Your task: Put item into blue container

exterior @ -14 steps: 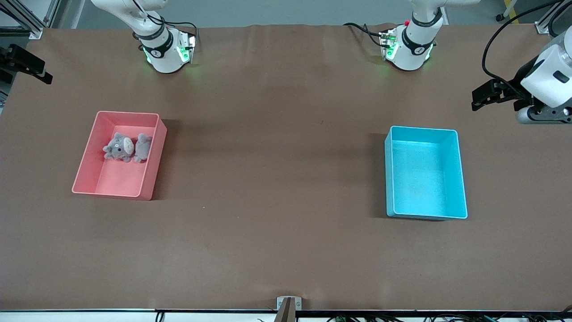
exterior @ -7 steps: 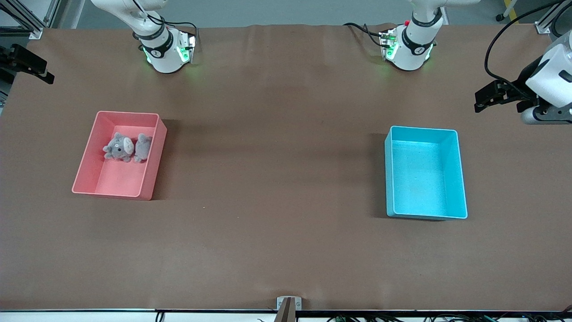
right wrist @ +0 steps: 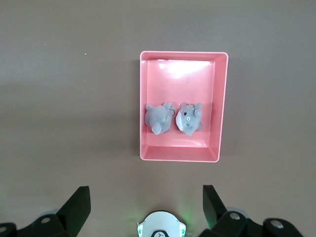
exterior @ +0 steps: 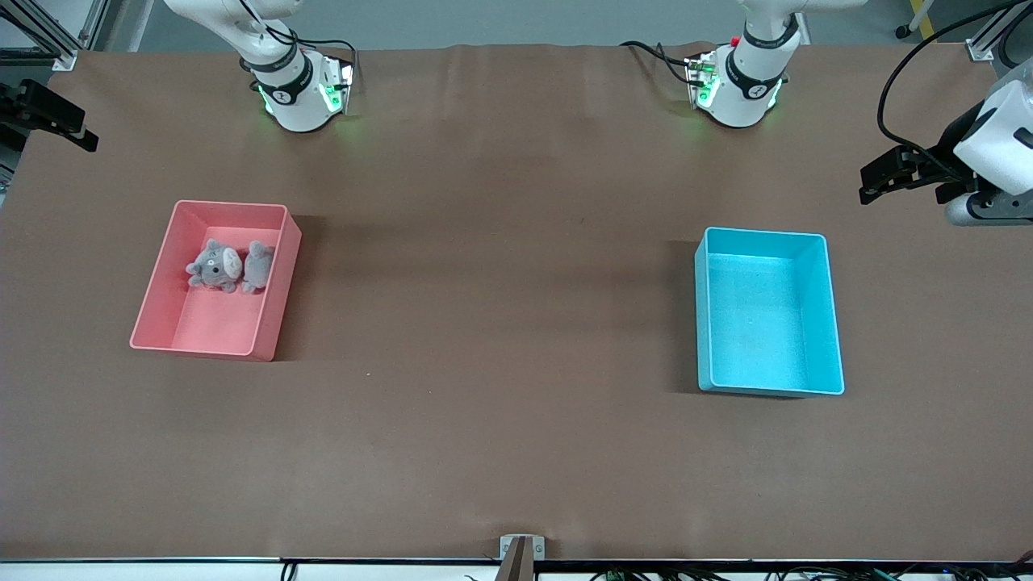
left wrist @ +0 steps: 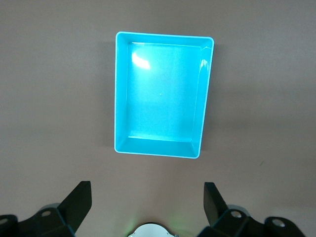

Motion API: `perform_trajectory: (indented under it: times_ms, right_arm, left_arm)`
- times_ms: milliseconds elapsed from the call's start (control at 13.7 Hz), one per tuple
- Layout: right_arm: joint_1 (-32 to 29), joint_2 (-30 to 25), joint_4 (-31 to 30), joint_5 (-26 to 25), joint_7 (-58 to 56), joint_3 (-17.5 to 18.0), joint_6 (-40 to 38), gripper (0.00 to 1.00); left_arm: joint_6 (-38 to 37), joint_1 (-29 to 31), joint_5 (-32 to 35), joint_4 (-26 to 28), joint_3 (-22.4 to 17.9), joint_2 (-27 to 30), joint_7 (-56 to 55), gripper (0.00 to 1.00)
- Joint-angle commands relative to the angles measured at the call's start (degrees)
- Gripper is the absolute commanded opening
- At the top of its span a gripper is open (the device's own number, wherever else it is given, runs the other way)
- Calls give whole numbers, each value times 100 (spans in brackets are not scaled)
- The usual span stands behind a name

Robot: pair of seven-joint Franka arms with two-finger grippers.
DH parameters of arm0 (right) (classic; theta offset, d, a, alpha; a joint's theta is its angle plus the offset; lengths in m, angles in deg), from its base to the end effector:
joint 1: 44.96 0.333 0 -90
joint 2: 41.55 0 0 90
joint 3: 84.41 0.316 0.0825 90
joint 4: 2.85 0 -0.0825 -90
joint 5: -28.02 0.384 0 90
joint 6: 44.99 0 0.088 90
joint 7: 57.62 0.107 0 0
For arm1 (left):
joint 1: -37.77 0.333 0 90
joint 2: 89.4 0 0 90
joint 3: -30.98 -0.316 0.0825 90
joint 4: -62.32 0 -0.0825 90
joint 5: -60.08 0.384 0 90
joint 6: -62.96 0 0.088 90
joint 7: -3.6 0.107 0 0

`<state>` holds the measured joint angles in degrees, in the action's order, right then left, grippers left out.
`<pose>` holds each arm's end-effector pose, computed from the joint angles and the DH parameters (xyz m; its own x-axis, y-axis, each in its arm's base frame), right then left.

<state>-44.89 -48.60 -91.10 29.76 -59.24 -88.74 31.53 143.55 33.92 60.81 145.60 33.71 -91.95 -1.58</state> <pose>0.4877 -0.0355 0.6831 0.9960 -0.0374 -0.0806 -0.0409 -0.9983 -0.0416 0.5479 -0.0610 0.6407 0.9957 -0.0220 -0.0899 -0.0238 -0.9995 -0.0188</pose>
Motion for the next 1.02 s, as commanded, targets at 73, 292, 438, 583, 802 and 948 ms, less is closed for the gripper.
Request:
perform_trajectory:
  times_ms: [73,292,438,583,802,948]
  right_arm:
    - [55,-120,-60,1,56,-15,-23,100]
    - [55,-120,-60,1,56,-15,-23,100]
    - [55,-120,-60,1,56,-15,-23,100]
    - [55,-120,-60,-8,56,-15,-23,100]
    - [55,-120,-60,-8,56,-15,-23,100]
    - [46,-120,-60,-8,56,-15,-23,100]
  left_arm:
    - [-8,-2,-29,-110,9,-44,62,100]
    - [-8,16,-3,-110,9,-26,62,100]
    - [-8,25,-20,-110,0,-35,62,100]
    - [-8,7,-3,-110,0,-35,62,100]
    - [-8,16,6,-110,0,-35,53,100]
    - [-8,16,32,-110,0,-43,-17,100]
